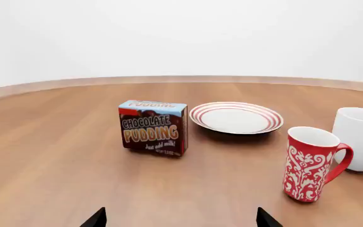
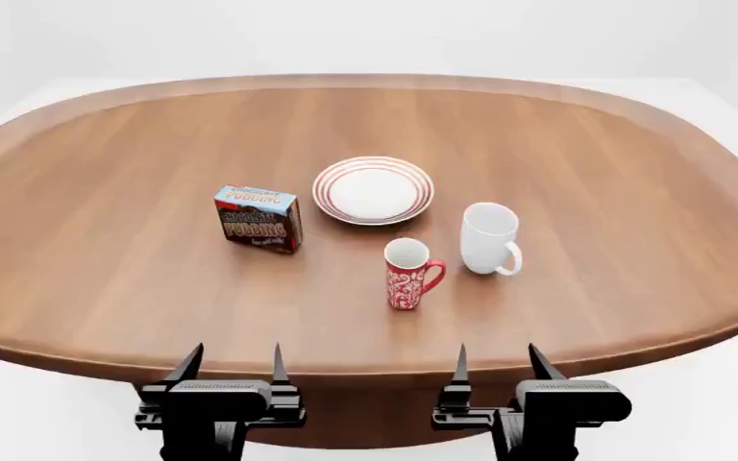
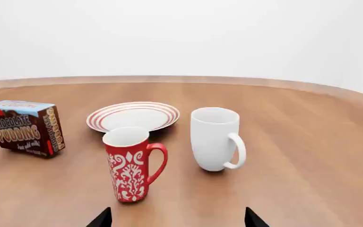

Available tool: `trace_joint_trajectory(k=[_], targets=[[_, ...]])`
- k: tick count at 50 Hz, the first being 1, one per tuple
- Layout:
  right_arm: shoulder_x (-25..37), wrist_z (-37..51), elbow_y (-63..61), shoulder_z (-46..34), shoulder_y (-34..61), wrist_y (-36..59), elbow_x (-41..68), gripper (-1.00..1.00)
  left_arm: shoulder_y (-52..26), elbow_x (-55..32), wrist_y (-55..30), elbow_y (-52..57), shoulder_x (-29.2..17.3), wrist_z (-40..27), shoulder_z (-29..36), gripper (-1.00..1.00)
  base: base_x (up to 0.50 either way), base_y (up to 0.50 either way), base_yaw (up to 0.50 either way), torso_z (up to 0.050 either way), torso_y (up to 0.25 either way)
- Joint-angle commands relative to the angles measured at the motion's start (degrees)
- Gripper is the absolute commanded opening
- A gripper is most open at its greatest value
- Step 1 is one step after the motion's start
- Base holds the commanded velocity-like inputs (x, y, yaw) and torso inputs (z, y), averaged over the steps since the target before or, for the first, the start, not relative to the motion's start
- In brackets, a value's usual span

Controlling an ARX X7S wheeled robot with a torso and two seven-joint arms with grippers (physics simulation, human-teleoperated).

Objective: Put the chocolate pudding to the right of the plate.

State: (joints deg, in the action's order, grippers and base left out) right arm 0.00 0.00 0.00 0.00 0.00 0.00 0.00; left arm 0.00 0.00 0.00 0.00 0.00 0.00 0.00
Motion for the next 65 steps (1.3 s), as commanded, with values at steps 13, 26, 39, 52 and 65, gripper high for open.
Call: trace_joint_trajectory(k=[13,26,39,52,65], targets=[[2.4,4.6,1.2,-3.4,0.5,-1.1,1.9,1.00,-0.2,-2.5,0.9,-0.4,-2.9,-3.3,3.2,1.00,0.00,0.00,0.00,0.000,0.000],[3.5,5.1,1.2,-5.4,1.0,-0.5,4.1,1.00,-0.1,-3.4,1.2,-0.4,-4.1,-4.9,4.2,1.00,0.00,0.46,0.00,0.000,0.000],[4.1,-3.2,-31.3,-2.8,18.1,45.3,3.2,1.00,-16.7,-1.4,-41.0,29.3,-3.1,0.0,0.2,1.00,0.38,0.00,0.00,0.000,0.000],[5.0,-2.3,-31.7,-3.9,18.4,45.6,4.3,1.00,-16.8,-2.5,-40.8,29.4,-4.3,-1.3,0.8,1.00,0.50,0.00,0.00,0.000,0.000],[5.6,-1.4,-31.3,-4.4,18.5,45.5,5.4,1.00,-16.8,-3.7,-40.7,29.6,-5.1,-2.4,1.2,1.00,0.50,0.00,0.00,0.000,0.000]])
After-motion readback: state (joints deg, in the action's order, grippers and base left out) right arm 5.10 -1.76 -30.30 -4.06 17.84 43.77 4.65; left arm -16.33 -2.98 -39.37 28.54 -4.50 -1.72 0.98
